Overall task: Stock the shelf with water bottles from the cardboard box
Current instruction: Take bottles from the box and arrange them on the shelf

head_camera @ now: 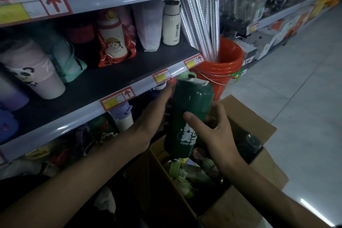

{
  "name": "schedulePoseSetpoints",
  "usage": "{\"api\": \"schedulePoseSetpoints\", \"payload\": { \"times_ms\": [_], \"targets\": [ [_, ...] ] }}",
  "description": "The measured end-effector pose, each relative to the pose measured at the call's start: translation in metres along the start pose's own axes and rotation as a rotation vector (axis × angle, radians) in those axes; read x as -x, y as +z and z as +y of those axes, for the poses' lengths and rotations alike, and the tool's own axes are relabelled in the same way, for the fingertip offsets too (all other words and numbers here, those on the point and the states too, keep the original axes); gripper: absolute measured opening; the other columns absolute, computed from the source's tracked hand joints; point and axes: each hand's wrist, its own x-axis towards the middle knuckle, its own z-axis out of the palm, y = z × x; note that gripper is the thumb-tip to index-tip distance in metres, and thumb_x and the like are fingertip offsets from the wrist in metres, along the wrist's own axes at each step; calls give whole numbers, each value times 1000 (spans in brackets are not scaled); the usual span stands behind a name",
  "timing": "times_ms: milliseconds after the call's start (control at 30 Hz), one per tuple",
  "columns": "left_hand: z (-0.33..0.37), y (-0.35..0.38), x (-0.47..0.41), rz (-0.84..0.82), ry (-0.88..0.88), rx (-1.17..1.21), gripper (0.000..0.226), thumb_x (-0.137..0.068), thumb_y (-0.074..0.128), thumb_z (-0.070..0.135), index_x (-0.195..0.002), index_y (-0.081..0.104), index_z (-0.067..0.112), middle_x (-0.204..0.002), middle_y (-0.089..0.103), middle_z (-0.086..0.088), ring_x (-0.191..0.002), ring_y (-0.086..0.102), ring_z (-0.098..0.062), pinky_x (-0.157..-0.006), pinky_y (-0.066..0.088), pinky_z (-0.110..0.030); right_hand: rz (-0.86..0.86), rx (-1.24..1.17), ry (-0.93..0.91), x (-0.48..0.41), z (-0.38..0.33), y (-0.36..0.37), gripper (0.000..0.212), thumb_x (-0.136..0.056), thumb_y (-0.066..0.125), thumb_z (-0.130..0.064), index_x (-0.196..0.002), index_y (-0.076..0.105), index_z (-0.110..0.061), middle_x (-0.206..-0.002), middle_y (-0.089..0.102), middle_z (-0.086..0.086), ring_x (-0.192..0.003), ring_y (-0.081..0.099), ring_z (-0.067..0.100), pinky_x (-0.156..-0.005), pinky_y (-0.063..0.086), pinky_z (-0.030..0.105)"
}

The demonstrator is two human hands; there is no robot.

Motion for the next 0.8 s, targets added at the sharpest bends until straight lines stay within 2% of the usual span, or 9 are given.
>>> {"api": "schedulePoseSetpoints", "payload": {
  "times_ms": [67, 100, 167, 200, 333, 467, 633, 733, 800],
  "targets": [
    [-9, -3, -4, -71, 55, -157, 41, -110, 37, 32, -138, 58, 13, -146, 57, -10, -92, 60, -11, -56, 47, -12, 8, -69, 24, -3, -2, -1, 53, -74, 78, -31, -122, 58, -24, -104, 75, -4, -93, 74, 9, -69, 58, 18],
    [-5, -4, 11, -170, 60, -214, 38, -109, 39, 36, -132, 66, 22, -141, 62, -6, -94, 66, -10, -67, 52, -11, 2, -102, 46, -4, -4, -2, 54, -74, 78, -31, -124, 60, -23, -104, 76, -3, -93, 75, 10, -68, 58, 18],
    [-1, 8, 35, -303, -12, -144, 29, -101, 51, 48, -114, 75, 39, -124, 73, 3, -108, 71, -14, -96, 56, -30, -33, -179, 95, -7, -6, -3, 54, -76, 76, -28, -127, 62, -17, -109, 77, 3, -96, 76, 17, -71, 60, 22],
    [-1, 12, 41, -323, -21, -144, 26, -97, 56, 51, -115, 73, 40, -120, 74, 4, -112, 70, -16, -103, 53, -41, -53, -211, 114, -8, -7, -3, 53, -78, 75, -25, -128, 63, -15, -113, 76, 7, -99, 76, 21, -74, 60, 25],
    [-3, 1, 40, -294, 43, -243, 44, -88, 71, 43, -130, 61, 38, -123, 72, 4, -116, 68, -18, -106, 49, -53, -115, -266, 154, -13, -7, -2, 49, -81, 72, -21, -129, 67, -13, -120, 73, 14, -107, 73, 27, -83, 60, 34],
    [-12, -12, 49, -128, 168, -260, 57, -77, 81, 45, -130, 60, 36, -125, 70, 7, -117, 67, -17, -102, 53, -51, -146, -284, 178, -18, -7, 3, 51, -87, 70, -18, -137, 61, -17, -126, 72, 12, -117, 69, 30, -92, 56, 43],
    [-12, -22, 64, 93, 376, -322, 64, -76, 89, 24, -130, 56, 31, -124, 68, 13, -118, 63, -6, -100, 55, -42, -265, -226, 149, -13, -11, 18, 52, -90, 55, -1, -140, 58, -17, -129, 70, 8, -112, 69, 23, -82, 56, 29],
    [-11, -30, 71, 203, 505, -433, 71, -72, 89, 31, -132, 52, 38, -128, 60, 26, -122, 54, 7, -100, 51, -25, -277, -190, 156, -11, -12, 32, 64, -90, 54, 5, -146, 53, -27, -132, 68, 12, -122, 64, 33, -104, 51, 50],
    [-7, -35, 79, 285, 571, -438, 74, -69, 89, 32, -131, 51, 41, -127, 56, 31, -123, 50, 11, -96, 45, -11, -286, -162, 158, -11, -14, 43, 71, -92, 52, 11, -148, 50, -33, -132, 69, 8, -122, 65, 28, -105, 51, 46]
  ]
}}
